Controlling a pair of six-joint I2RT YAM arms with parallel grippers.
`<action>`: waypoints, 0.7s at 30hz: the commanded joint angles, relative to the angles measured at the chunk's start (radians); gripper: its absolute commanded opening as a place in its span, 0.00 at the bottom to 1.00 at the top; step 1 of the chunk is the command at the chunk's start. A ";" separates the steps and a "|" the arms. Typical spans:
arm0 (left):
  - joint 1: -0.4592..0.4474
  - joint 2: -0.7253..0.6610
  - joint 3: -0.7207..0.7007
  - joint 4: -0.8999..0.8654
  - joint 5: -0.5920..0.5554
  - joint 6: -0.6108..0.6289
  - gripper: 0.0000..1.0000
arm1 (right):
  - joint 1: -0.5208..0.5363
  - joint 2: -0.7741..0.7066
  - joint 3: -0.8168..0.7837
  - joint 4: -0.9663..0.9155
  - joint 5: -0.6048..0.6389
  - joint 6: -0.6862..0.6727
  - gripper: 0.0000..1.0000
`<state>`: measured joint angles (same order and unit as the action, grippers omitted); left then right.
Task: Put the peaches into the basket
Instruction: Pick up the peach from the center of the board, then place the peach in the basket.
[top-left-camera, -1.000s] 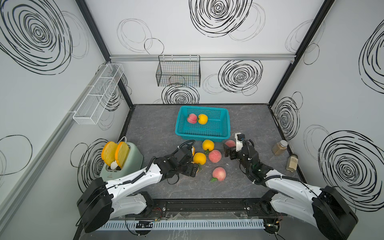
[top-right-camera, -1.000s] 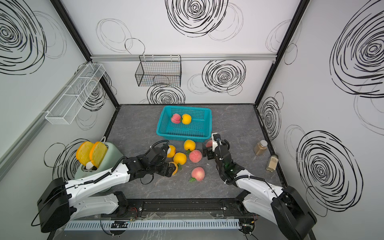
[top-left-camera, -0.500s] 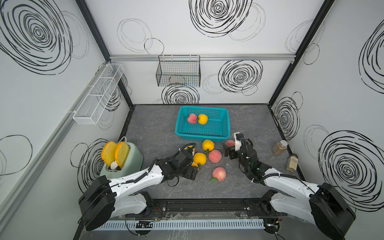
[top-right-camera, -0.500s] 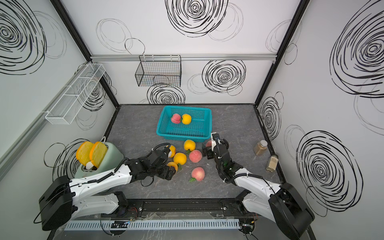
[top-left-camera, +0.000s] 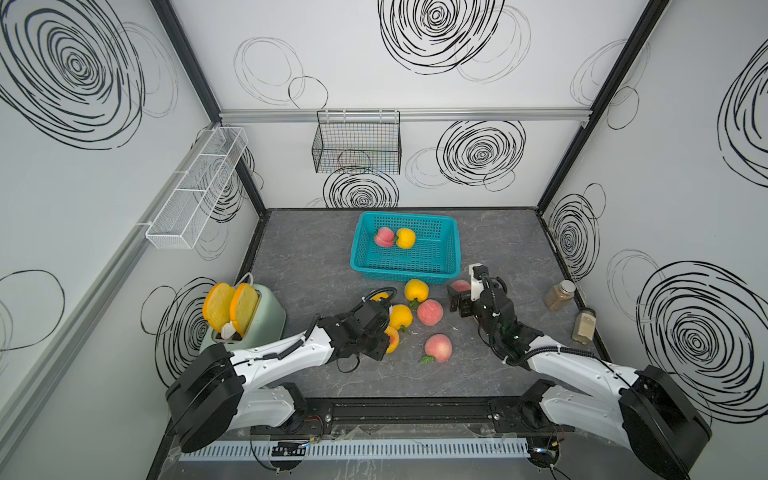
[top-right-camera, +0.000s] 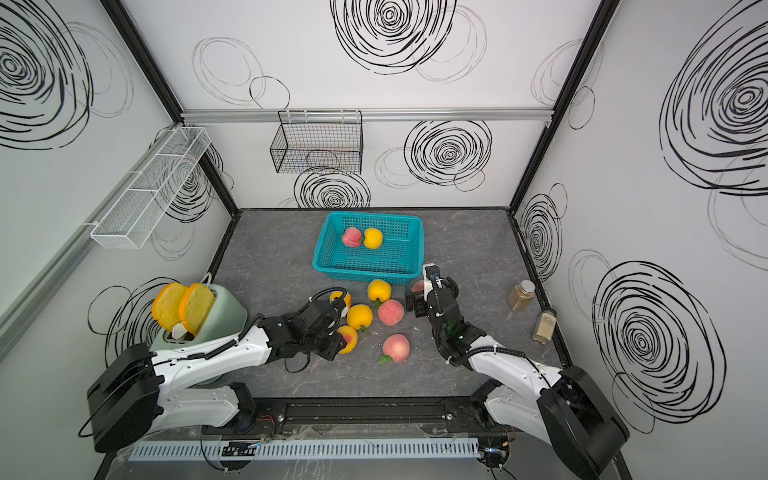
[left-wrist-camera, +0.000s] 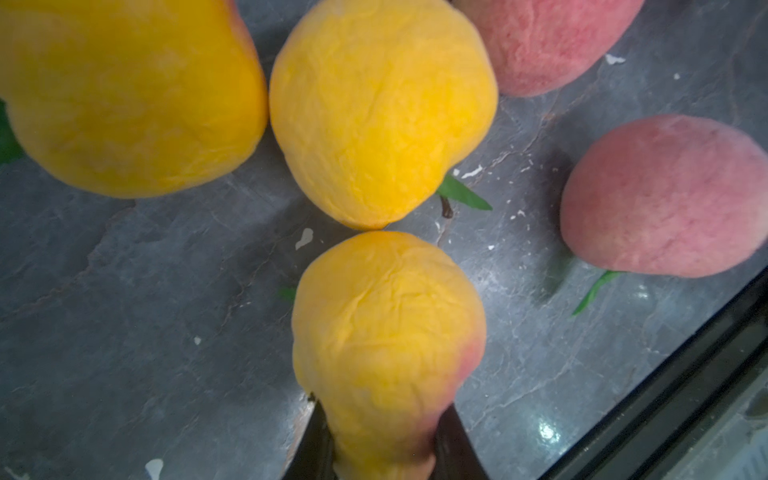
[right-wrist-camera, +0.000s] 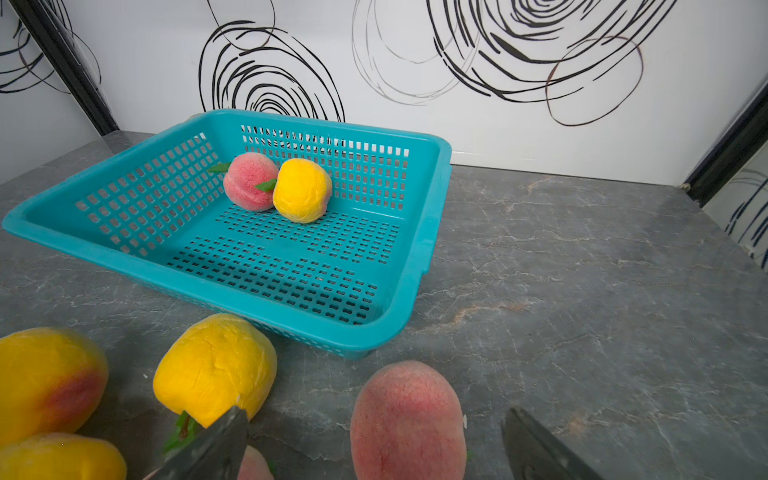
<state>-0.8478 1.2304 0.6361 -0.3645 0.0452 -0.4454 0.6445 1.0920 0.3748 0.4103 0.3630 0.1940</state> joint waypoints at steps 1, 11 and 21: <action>0.007 -0.083 0.015 0.030 0.010 0.014 0.18 | 0.002 0.008 0.030 -0.011 0.004 -0.002 0.99; 0.007 -0.279 0.085 0.033 -0.043 0.077 0.14 | 0.001 -0.006 0.029 -0.021 0.014 0.002 0.99; 0.179 -0.120 0.371 0.112 -0.014 0.103 0.08 | 0.002 -0.031 0.028 -0.028 0.018 0.004 0.99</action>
<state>-0.7197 1.0420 0.9451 -0.3267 -0.0055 -0.3614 0.6445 1.0824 0.3809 0.3950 0.3672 0.1944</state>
